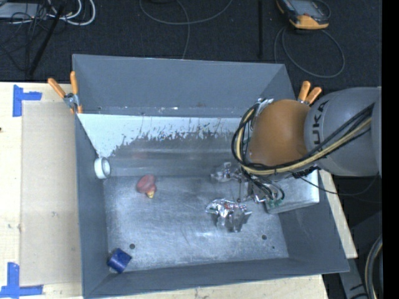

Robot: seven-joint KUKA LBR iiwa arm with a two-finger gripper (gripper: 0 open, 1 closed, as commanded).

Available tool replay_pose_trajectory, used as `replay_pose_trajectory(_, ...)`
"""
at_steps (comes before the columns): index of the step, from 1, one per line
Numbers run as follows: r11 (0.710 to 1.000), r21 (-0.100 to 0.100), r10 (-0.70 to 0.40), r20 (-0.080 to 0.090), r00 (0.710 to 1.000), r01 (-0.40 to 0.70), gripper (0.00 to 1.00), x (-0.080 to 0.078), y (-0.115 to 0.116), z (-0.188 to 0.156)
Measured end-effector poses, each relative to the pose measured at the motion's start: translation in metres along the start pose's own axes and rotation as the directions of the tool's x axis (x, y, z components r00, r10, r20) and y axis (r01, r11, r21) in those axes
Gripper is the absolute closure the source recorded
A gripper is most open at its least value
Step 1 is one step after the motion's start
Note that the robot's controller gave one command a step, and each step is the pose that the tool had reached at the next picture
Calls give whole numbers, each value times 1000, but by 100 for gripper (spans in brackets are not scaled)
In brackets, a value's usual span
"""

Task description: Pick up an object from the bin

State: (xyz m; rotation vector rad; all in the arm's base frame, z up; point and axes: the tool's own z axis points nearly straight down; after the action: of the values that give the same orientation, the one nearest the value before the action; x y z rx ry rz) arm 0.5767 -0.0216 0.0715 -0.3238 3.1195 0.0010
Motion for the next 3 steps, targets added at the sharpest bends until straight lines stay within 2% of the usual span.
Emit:
replay_pose_trajectory(1, 1000, 2, 5, 12, 1000, -5, 100, -4, -1, -5)
replay_pose_trajectory(2, 1000, 0, 6, -1, 1000, -6, 0, 0, -1, 0)
replay_pose_trajectory(3, 1000, 2, 8, 11, 1000, -8, 100, -3, -2, -5)
